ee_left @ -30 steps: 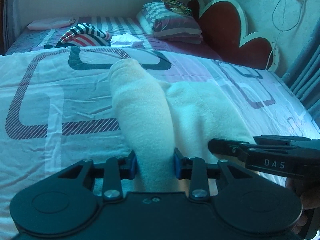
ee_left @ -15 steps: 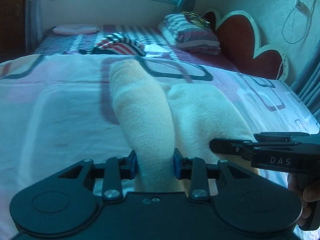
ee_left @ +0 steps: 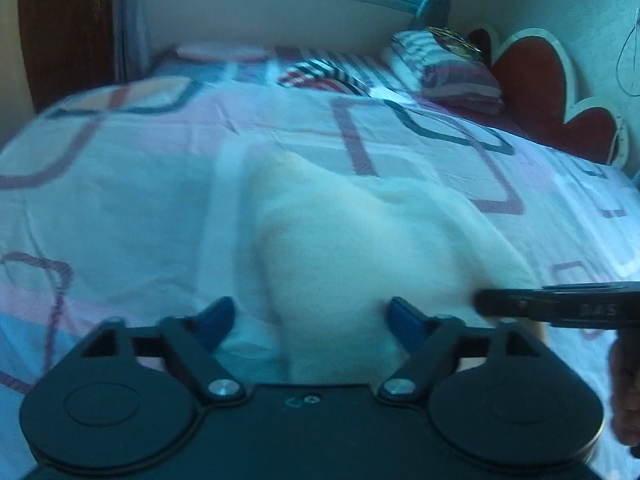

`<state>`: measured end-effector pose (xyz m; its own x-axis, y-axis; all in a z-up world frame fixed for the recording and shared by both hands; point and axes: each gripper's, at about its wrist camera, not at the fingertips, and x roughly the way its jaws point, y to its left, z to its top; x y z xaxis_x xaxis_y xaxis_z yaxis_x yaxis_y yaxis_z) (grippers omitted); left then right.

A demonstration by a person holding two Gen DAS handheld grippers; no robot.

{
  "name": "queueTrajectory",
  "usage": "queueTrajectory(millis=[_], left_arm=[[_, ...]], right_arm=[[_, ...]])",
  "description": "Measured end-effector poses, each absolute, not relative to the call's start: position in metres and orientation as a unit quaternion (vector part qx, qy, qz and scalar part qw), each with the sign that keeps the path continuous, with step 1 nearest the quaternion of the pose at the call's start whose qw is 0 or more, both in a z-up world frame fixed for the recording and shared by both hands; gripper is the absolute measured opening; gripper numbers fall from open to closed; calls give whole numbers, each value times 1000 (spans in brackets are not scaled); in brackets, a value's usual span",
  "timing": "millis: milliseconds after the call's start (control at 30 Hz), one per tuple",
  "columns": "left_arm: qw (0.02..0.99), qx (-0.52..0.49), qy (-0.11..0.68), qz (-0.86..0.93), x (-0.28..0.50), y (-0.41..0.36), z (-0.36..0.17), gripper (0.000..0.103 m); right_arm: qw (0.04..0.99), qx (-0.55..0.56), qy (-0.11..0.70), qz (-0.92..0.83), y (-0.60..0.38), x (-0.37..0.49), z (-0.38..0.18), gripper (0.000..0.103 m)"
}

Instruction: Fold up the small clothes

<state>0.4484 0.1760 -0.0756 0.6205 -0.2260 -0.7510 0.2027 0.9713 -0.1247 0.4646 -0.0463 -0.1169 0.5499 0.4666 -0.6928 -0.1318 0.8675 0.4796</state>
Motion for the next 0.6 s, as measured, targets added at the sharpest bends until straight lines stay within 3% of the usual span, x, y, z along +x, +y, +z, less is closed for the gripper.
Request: queueTrajectory(millis=[33, 100, 267, 333, 400, 467, 600], left_arm=[[897, -29, 421, -130, 449, 181, -80, 72], [885, -80, 434, -147, 452, 192, -90, 62], [884, -101, 431, -151, 455, 198, -98, 63], [887, -86, 429, -148, 454, 198, -97, 73], [891, -62, 427, -140, 453, 196, -94, 80], [893, -50, 424, -139, 451, 195, -91, 80], [898, -26, 419, -134, 444, 190, -84, 80]], right_arm=[[859, 193, 441, 174, -48, 464, -119, 30], [860, 194, 439, 174, -49, 464, -122, 30], [859, 214, 433, 168, -52, 463, -131, 32], [859, 215, 435, 166, -52, 461, -129, 34], [864, 198, 436, 159, -51, 460, -125, 46], [872, 171, 433, 152, -48, 456, -120, 53], [878, 143, 434, 140, -43, 448, -114, 53]])
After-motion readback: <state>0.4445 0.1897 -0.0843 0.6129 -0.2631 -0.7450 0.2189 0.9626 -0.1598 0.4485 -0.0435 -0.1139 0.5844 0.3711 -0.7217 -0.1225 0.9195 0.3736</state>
